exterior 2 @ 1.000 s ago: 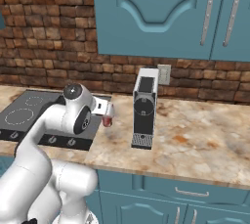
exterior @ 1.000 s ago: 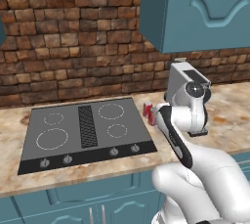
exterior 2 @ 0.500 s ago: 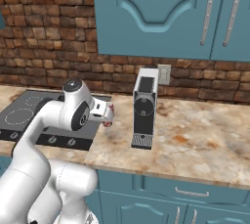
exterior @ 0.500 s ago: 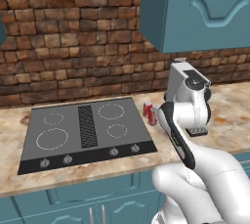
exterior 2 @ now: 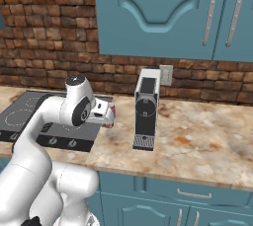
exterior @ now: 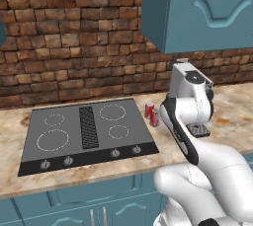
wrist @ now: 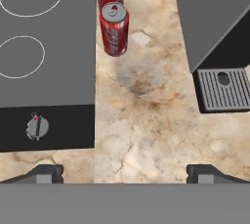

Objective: Four empty soda cans are scattered around the kitchen. Gather all the cans and cluster them next to the stove for recycling.

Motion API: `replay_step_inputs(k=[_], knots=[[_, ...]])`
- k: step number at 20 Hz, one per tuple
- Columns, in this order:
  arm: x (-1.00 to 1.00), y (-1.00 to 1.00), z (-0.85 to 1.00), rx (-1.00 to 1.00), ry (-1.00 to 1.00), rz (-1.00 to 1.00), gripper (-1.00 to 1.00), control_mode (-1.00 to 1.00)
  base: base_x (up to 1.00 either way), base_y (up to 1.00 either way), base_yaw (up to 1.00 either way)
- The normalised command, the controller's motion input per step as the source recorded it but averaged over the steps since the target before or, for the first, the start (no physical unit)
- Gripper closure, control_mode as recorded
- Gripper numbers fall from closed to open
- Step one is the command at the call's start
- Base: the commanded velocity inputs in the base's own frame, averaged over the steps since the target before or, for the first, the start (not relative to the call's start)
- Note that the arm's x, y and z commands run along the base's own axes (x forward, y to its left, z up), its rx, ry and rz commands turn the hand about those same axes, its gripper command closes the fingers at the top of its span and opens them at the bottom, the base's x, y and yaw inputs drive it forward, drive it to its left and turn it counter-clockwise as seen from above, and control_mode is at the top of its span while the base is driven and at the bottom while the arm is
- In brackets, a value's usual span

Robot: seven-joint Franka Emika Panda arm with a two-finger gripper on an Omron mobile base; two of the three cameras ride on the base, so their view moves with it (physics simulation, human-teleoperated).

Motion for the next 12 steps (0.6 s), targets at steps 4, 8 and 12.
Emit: replay_step_inputs(k=[4,8,12], knots=[[-0.13,0.0,0.0,0.0,0.11,0.0,-1.0,-1.0,0.0,0.0,0.0],[-0.18,0.0,0.0,0.0,0.04,0.0,-1.0,-1.0,0.0,0.0,0.0],[-0.05,0.0,0.0,0.0,0.01,0.0,-1.0,1.0,-0.27,-0.01,0.02]])
